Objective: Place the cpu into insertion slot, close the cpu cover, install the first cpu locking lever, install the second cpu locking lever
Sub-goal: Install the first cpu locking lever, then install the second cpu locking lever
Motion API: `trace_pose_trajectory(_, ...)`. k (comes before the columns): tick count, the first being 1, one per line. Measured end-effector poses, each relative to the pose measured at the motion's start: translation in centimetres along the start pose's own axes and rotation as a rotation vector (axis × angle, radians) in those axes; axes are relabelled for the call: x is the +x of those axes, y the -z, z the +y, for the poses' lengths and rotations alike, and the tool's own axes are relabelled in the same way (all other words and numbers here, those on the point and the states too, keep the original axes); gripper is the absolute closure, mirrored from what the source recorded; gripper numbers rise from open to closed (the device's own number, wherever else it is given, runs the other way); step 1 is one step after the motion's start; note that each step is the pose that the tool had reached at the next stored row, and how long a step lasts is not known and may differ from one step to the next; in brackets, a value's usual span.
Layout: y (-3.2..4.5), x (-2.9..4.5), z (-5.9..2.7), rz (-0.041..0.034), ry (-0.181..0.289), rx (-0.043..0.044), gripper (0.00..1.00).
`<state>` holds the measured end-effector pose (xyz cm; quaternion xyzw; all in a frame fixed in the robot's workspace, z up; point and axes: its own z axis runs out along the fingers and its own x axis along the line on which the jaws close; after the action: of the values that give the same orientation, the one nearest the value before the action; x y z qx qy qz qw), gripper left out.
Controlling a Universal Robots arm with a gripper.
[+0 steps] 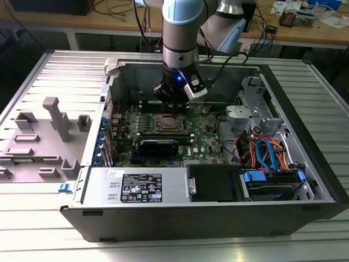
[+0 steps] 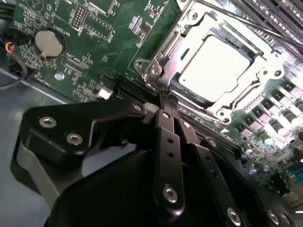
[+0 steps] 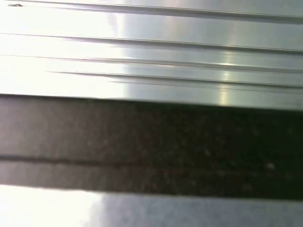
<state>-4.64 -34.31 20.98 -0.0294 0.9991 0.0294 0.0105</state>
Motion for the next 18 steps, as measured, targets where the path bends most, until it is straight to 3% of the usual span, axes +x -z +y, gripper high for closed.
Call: trace_pose_trajectory(18,0.03,0.03,-0.38,0.0003,0.000,0.0032,0.89)
